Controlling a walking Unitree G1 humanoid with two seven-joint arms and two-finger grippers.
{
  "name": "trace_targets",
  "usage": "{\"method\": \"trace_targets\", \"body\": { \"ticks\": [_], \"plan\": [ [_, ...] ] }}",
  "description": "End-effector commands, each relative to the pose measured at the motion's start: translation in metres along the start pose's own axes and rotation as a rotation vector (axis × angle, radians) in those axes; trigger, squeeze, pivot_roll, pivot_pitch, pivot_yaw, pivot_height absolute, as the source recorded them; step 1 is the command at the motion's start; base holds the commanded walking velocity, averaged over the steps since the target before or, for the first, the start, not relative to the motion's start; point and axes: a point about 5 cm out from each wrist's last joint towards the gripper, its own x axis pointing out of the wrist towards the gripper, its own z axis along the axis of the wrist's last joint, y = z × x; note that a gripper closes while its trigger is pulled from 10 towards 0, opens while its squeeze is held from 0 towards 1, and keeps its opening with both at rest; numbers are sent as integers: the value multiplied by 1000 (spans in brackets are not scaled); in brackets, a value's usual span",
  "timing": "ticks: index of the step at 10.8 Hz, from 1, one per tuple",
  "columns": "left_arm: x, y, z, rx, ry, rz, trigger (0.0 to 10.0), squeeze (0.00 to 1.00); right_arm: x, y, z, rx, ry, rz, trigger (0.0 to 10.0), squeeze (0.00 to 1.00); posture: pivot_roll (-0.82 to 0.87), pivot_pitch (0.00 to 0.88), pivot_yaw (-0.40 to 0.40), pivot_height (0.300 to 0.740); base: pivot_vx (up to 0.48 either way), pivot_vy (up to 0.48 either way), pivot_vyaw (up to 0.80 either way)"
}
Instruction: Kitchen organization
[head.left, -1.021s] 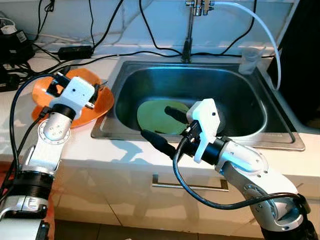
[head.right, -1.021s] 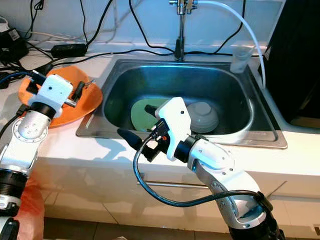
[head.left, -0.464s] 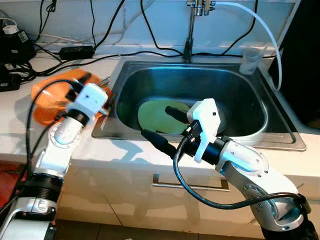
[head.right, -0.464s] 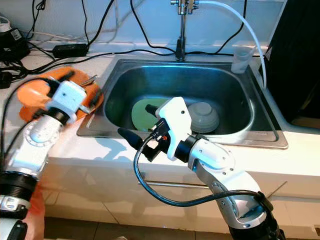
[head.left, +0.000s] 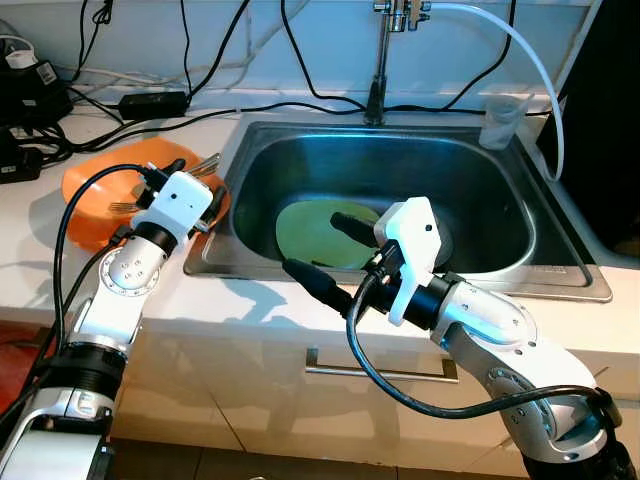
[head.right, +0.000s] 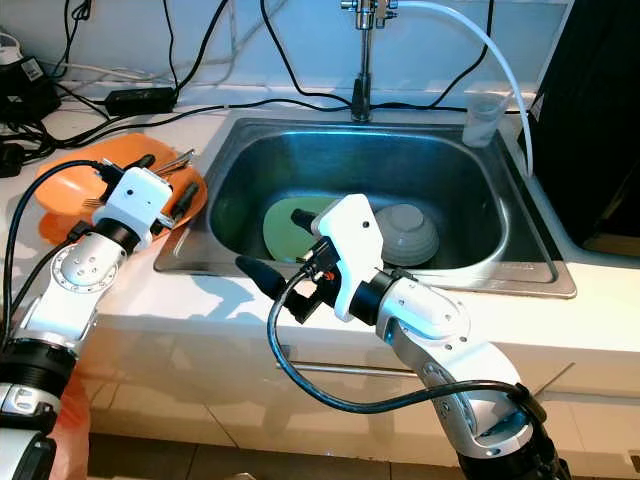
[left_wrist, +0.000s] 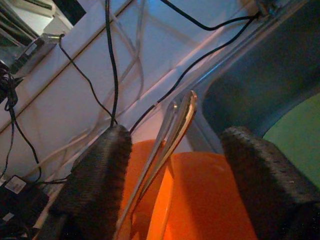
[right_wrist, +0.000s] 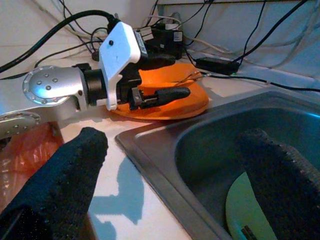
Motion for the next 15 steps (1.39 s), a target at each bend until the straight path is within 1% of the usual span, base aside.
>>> {"method": "trace_targets", "body": {
  "ticks": [1, 6, 13, 15],
  "plan": [
    [1, 7, 0, 10, 1, 14, 0, 0, -2, -1, 3, -9, -15, -16, 10000, 0, -76, 0, 75, 740, 0, 0, 0],
    [1, 3, -8, 7, 15, 6, 0, 0, -2, -1, 3, -11, -15, -21, 10000, 0, -85, 0, 80, 740, 0, 0, 0],
    [3, 2, -9, 12, -4, 13, 0, 0, -3, -1, 3, -14, -16, -29, 10000, 0, -89, 0, 86, 740, 0, 0, 0],
    [1, 8, -1, 23, -58, 59, 0, 0, -3, -2, 3, -17, -15, -30, 10000, 0, -88, 0, 85, 740, 0, 0, 0]
  ]
}}
